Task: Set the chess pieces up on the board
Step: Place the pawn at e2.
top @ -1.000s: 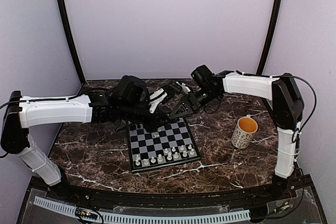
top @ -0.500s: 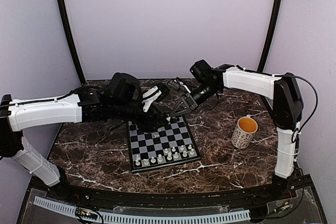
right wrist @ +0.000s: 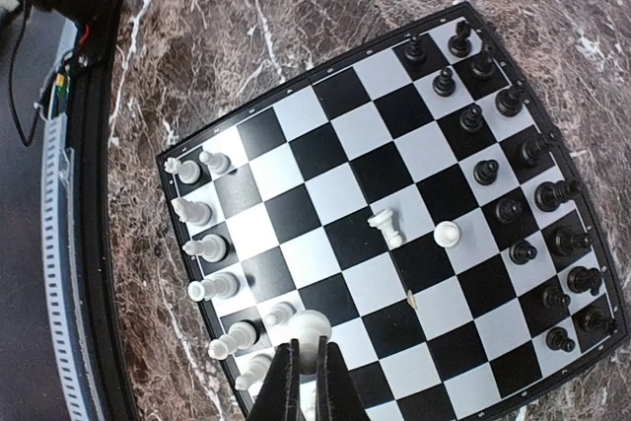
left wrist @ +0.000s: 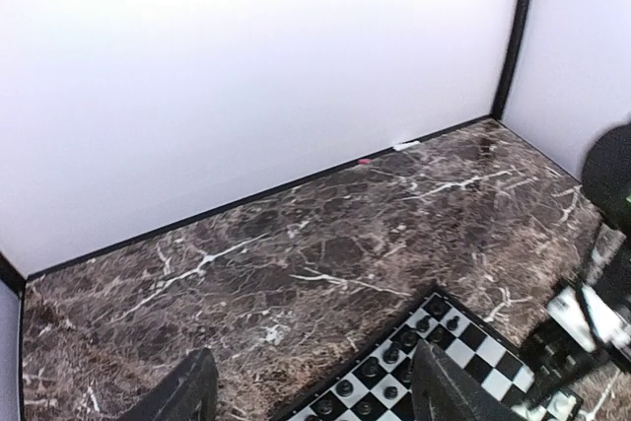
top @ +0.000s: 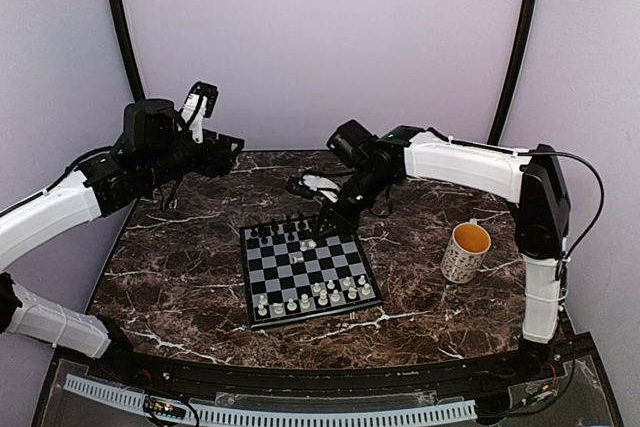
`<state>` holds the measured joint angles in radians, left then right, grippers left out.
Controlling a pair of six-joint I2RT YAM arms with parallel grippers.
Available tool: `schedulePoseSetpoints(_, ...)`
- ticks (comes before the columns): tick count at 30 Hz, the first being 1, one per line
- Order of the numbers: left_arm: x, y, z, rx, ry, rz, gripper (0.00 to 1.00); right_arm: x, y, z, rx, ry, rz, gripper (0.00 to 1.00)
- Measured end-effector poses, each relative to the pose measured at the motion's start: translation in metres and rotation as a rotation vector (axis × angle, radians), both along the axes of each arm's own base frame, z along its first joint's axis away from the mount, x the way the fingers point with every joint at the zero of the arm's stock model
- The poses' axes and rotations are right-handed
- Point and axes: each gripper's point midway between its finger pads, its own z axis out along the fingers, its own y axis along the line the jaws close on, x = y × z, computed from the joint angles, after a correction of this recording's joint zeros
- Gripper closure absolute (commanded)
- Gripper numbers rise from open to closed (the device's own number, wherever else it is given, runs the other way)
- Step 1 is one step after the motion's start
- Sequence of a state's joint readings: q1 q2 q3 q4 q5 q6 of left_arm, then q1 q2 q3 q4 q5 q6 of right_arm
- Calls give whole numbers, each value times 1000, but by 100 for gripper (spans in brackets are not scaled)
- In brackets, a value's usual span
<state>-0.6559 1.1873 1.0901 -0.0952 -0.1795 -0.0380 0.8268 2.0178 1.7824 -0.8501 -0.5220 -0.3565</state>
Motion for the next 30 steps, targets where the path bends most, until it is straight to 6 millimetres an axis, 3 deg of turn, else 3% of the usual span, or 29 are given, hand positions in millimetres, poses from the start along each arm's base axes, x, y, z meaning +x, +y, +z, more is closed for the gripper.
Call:
schedulePoseSetpoints(4,23,24,-29,-26,73,91,30,-20,14,-9,-68,-101,73,100)
schedulePoseSetpoints(10,26,32,-65,-22,158,113,30,-38,33,-37,-164,-198,156,100)
schedulePoseSetpoints(19,23,27,-65,-46,171,81,30,-53,38,-80,-300,-270,219,100)
schedulePoseSetpoints(30,22,25,-65,-51,174,70,30,-53,33,-94,-355,-291,233,98)
